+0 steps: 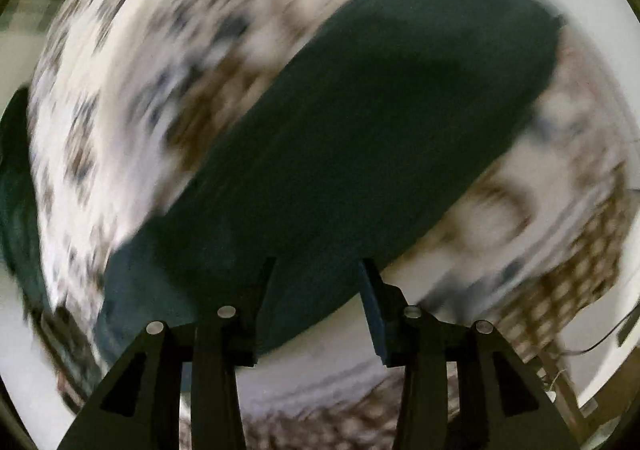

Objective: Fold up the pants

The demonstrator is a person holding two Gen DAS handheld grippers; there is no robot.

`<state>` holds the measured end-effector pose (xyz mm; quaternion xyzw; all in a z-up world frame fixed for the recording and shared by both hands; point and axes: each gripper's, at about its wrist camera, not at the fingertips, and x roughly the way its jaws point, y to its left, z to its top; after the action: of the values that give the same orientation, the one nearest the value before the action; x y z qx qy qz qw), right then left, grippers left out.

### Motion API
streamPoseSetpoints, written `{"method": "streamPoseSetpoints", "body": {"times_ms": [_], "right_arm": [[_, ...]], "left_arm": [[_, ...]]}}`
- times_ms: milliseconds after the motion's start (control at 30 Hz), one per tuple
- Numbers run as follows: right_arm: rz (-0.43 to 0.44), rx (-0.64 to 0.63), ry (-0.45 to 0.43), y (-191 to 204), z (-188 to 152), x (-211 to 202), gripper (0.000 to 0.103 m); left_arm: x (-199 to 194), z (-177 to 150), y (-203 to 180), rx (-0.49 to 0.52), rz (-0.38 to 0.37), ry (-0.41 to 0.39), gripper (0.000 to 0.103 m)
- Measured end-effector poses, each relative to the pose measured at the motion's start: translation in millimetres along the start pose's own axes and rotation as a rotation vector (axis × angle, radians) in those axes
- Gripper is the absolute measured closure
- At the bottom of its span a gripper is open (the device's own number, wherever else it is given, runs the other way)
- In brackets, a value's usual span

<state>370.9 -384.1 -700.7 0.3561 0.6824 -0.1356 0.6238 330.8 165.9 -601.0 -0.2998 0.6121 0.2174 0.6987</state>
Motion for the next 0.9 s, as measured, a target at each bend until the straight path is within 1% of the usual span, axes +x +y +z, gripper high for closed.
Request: {"method": "streamPoseSetpoints", "body": {"times_ms": [33,67,167,200,267,300,333,367,400,433,533,600,633,667,700,800,900], "right_arm": [[0.032,-0.018,0.041,11.3,-10.4,9.5,0.06],[0.061,-0.032,0.08,25.5,-20.6,20.1,0.06],[0.128,-0.067,0.17,59.1,-61.6,49.9,0.06],[0.14,-0.076,0.187,67.6,-70.8,57.2,0.06],[0.17,-0.079,0.212,82.9,-90.3,75.4,0.06],[0.177,-0.075,0.219,86.9,-93.7,81.4,0.06],[0.175,-0.066,0.224,89.7,-98.4,88.1,0.06],[0.171,-0.051,0.227,97.0,-99.3,96.5,0.06],[0.171,-0.036,0.231,105.4,-97.8,106.0,0.06],[0.162,-0.01,0.235,109.5,-97.4,114.2,0.06],[0.174,0.051,0.222,106.9,-95.2,120.6,0.06],[0.185,0.06,0.203,111.6,-91.8,125.9,0.061],[0.176,0.047,0.187,113.2,-92.9,125.6,0.078],[0.16,0.03,0.169,115.1,-93.7,124.2,0.101],[0.163,0.015,0.158,117.4,-94.5,124.0,0.102],[0.163,-0.053,0.129,112.4,-96.8,103.5,0.102],[0.166,-0.102,0.149,111.7,-107.9,91.7,0.102]], "left_arm": [[1.4,8.1,5.7,-0.052,-0.046,0.023,0.02],[4.6,15.9,14.5,-0.119,-0.114,0.046,0.02],[13.9,34.2,21.7,-0.208,-0.188,0.075,0.02],[16.4,36.8,19.8,-0.206,-0.19,0.077,0.02],[24.8,43.7,14.3,-0.184,-0.164,0.085,0.02],[26.9,45.5,13.7,-0.181,-0.151,0.086,0.026],[28.1,44.9,13.2,-0.175,-0.143,0.08,0.036],[27.4,43.2,12.7,-0.158,-0.126,0.071,0.042],[30.7,47.7,10.2,-0.144,-0.118,0.062,0.054],[30.8,48.3,9.2,-0.12,-0.112,0.047,0.063],[15.7,34.7,7.9,-0.047,-0.081,-0.006,0.072],[5.7,25.6,10.8,-0.023,-0.065,-0.029,0.074],[2.1,20.9,14.5,-0.022,-0.064,-0.032,0.075],[-0.5,17.3,18.0,-0.027,-0.063,-0.033,0.075],[-3.5,12.9,22.7,-0.035,-0.06,-0.033,0.075],[-12.7,4.0,35.4,-0.054,-0.06,-0.029,0.076],[-2.7,4.3,43.6,-0.046,-0.038,-0.013,0.076]]}}
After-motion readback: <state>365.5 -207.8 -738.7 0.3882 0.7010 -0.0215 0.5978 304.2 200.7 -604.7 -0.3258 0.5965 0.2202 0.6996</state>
